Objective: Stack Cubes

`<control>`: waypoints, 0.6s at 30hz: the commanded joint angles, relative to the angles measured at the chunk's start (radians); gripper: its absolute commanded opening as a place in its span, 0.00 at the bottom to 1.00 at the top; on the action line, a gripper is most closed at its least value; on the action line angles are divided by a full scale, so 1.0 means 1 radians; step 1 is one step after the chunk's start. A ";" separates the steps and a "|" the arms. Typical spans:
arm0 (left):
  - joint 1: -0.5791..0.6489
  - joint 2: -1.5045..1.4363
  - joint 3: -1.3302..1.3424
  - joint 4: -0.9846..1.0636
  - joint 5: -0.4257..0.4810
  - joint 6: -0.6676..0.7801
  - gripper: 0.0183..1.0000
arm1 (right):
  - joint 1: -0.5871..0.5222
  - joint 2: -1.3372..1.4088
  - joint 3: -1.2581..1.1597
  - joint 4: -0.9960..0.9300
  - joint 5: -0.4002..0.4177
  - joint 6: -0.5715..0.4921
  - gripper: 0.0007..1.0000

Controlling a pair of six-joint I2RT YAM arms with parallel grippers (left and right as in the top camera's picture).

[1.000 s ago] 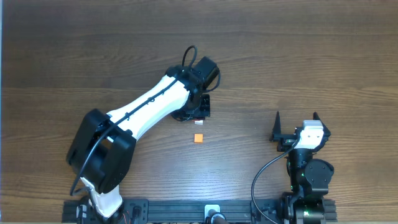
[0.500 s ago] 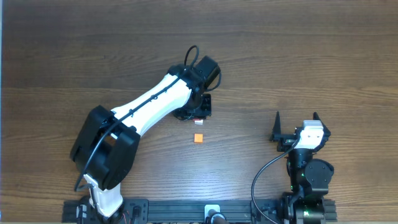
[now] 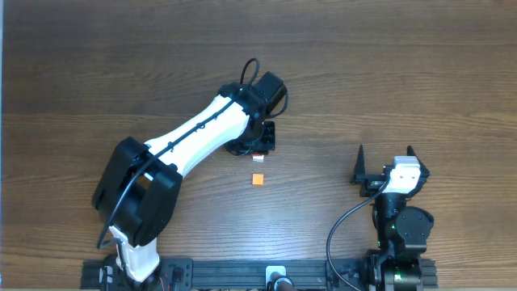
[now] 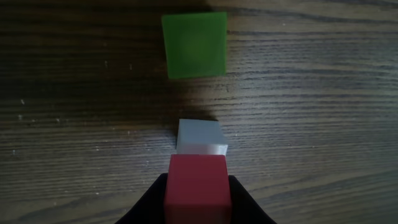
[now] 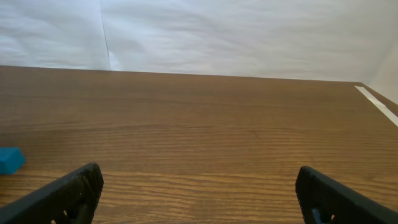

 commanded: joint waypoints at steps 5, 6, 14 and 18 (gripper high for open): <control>-0.009 0.015 0.020 -0.004 0.013 0.015 0.02 | -0.005 -0.009 -0.005 -0.003 0.006 0.003 0.99; -0.009 0.016 0.020 -0.003 0.015 0.015 0.02 | -0.005 -0.009 -0.005 -0.003 0.006 0.003 0.99; -0.011 0.037 0.020 -0.003 0.015 0.014 0.02 | -0.005 -0.009 -0.005 -0.003 0.006 0.003 0.99; -0.010 0.037 0.020 -0.003 0.015 0.014 0.02 | -0.005 -0.009 -0.005 -0.003 0.006 0.003 0.99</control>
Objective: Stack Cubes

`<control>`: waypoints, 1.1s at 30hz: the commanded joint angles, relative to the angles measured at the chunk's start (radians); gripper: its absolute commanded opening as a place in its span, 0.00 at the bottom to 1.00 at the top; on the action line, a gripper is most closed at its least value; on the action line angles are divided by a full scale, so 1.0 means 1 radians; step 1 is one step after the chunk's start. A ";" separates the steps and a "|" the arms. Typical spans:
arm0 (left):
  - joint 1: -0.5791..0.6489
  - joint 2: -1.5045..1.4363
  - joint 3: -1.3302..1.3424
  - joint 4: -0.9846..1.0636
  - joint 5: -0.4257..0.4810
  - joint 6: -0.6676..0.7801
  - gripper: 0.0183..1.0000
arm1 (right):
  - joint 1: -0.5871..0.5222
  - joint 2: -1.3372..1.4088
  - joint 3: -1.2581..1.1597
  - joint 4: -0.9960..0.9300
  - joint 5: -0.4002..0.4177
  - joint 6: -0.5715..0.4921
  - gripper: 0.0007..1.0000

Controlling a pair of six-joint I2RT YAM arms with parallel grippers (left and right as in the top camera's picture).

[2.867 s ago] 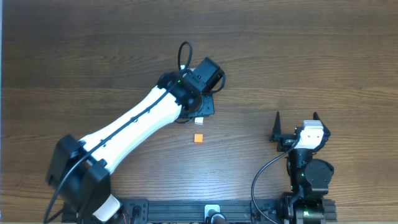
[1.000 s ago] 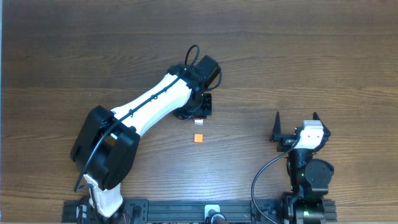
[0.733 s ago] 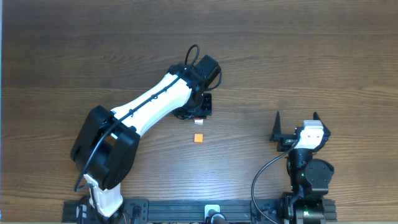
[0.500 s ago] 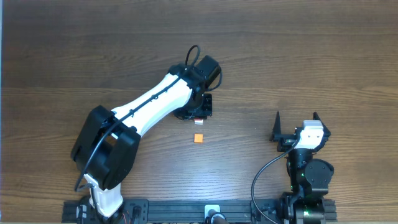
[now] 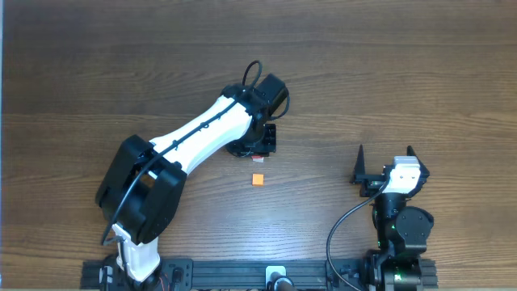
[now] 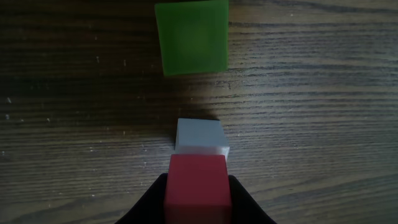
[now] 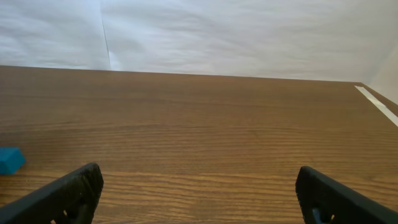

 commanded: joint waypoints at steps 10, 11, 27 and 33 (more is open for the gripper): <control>-0.004 0.017 0.019 0.005 0.009 0.014 0.02 | -0.005 -0.009 -0.005 -0.003 0.006 0.003 0.99; -0.004 0.017 0.019 0.006 0.009 0.014 0.02 | -0.005 -0.009 -0.005 -0.003 0.006 0.003 0.99; -0.008 0.017 0.019 0.005 -0.007 0.015 0.02 | -0.005 -0.009 -0.005 -0.003 0.006 0.003 0.99; -0.028 0.017 0.019 0.003 -0.040 0.013 0.02 | -0.005 -0.009 -0.005 -0.003 0.006 0.003 0.99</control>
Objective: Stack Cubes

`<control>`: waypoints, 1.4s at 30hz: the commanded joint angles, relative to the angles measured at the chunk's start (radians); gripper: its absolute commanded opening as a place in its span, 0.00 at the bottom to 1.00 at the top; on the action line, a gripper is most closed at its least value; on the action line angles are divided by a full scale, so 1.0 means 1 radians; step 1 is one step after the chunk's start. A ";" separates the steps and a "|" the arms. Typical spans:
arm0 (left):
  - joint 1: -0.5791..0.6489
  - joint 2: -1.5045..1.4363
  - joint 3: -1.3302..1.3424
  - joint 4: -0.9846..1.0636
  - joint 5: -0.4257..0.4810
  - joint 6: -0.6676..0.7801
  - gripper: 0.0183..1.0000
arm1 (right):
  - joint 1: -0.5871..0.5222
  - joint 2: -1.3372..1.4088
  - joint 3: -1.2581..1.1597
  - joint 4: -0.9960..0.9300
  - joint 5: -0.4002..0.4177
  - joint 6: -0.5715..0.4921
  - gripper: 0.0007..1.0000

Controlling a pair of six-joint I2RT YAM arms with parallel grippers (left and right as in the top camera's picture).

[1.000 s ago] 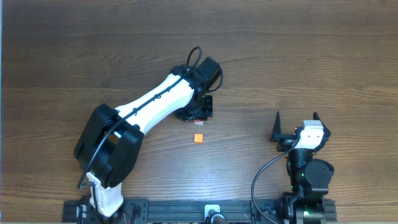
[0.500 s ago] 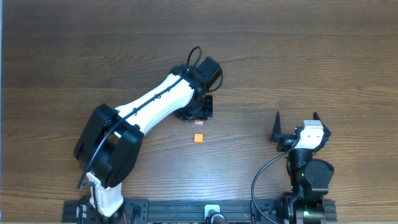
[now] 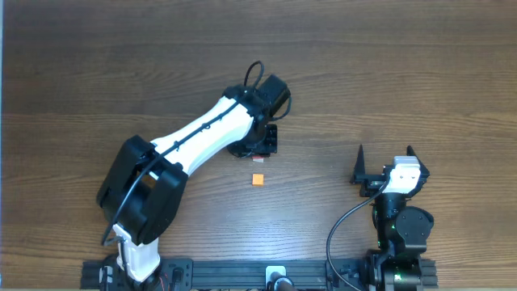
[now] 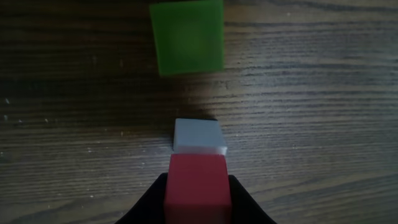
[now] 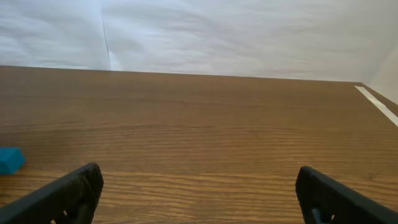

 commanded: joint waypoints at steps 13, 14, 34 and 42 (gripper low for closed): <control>-0.014 0.017 0.019 -0.001 -0.058 0.006 0.02 | -0.005 -0.009 -0.005 -0.003 0.006 0.003 0.99; -0.014 0.017 0.019 -0.001 -0.058 0.006 0.02 | -0.005 -0.009 -0.005 -0.003 0.006 0.003 0.99; -0.015 0.030 0.019 0.003 -0.066 0.007 0.02 | -0.005 -0.009 -0.005 -0.003 0.006 0.003 0.99; -0.015 0.030 0.019 0.003 -0.074 0.007 0.03 | -0.005 -0.009 -0.005 -0.003 0.006 0.003 0.99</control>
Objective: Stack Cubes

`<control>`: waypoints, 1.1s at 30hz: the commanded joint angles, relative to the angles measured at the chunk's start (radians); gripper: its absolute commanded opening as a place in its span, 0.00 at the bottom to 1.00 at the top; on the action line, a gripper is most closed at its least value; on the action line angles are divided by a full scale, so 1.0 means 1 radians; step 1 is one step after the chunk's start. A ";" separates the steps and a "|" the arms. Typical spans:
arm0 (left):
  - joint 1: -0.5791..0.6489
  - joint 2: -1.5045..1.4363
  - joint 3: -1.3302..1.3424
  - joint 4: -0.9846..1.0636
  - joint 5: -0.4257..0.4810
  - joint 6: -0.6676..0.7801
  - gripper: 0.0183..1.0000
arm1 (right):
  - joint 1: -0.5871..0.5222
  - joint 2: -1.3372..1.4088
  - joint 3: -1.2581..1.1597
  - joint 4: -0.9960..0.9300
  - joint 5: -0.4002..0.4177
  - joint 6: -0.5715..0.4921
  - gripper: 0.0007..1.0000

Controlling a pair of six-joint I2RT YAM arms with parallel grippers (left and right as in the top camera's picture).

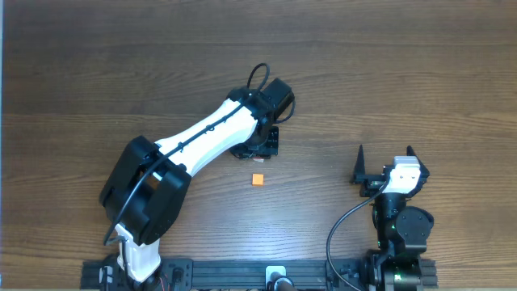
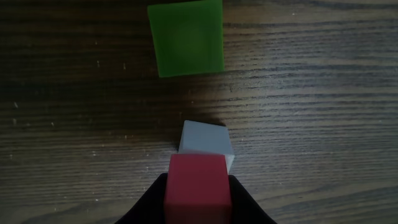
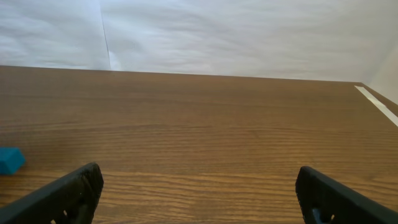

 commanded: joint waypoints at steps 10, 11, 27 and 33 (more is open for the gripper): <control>0.002 0.021 0.017 0.003 -0.026 0.007 0.04 | -0.005 -0.009 -0.005 -0.003 0.006 0.003 0.99; 0.002 0.021 0.017 0.002 -0.026 0.007 0.06 | -0.005 -0.009 -0.005 -0.003 0.006 0.003 0.99; 0.001 0.021 0.017 0.003 -0.026 0.008 0.35 | -0.005 -0.009 -0.005 -0.003 0.006 0.003 0.99; 0.001 0.021 0.017 0.003 -0.026 0.007 0.41 | -0.005 -0.009 -0.005 -0.003 0.006 0.003 0.99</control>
